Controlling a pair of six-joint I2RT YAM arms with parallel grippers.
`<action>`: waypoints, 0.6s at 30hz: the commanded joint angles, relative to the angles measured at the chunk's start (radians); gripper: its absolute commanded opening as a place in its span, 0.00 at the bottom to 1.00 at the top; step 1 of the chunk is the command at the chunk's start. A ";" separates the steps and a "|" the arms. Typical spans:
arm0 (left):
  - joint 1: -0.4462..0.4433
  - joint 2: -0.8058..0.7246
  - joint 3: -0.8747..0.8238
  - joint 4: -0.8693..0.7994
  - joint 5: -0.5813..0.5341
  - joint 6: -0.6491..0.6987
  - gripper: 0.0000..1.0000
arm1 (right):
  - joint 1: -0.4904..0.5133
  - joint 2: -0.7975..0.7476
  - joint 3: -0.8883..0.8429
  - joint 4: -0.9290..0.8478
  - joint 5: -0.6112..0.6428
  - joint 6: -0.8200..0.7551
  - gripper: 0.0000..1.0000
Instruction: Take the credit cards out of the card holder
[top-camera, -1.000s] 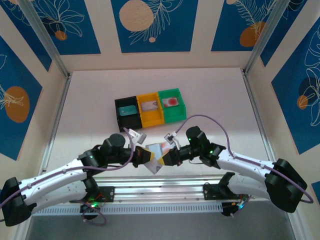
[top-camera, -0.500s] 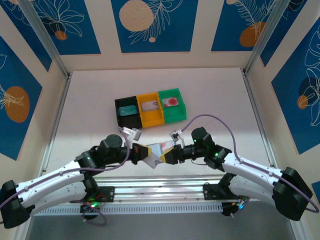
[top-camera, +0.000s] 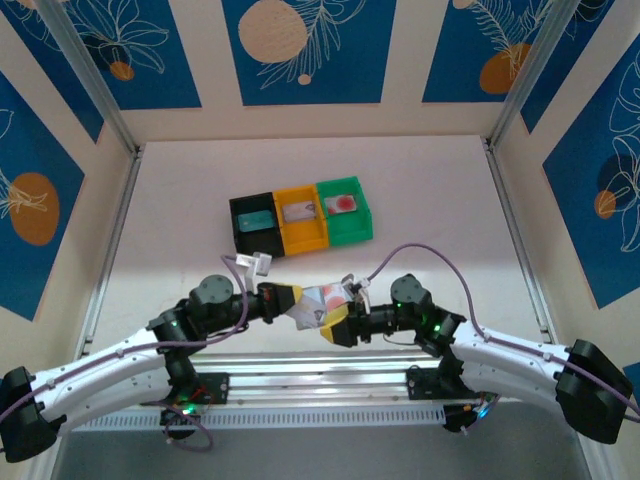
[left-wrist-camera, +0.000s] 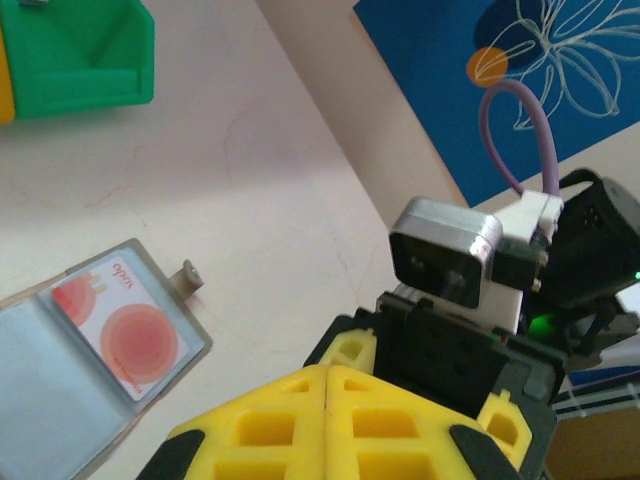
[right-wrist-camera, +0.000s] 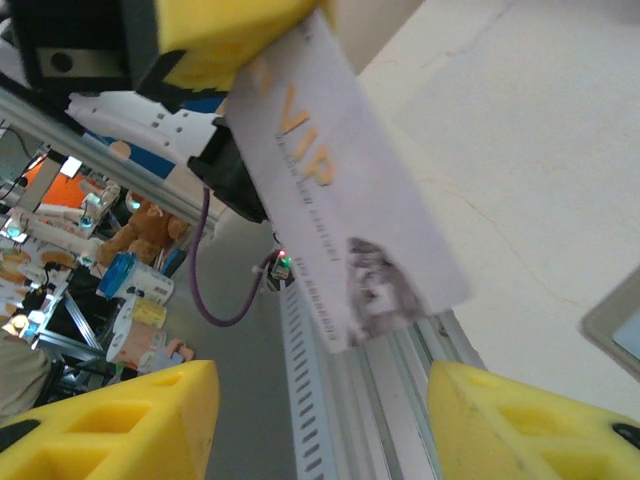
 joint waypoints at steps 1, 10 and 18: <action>0.004 0.006 -0.017 0.099 0.011 -0.039 0.00 | 0.024 0.014 0.003 0.051 0.035 -0.034 0.58; 0.004 0.005 -0.034 0.146 0.029 -0.056 0.00 | 0.047 0.052 0.011 0.114 0.059 -0.037 0.53; 0.002 0.014 -0.050 0.184 0.052 -0.059 0.00 | 0.053 0.054 0.005 0.140 0.108 -0.036 0.30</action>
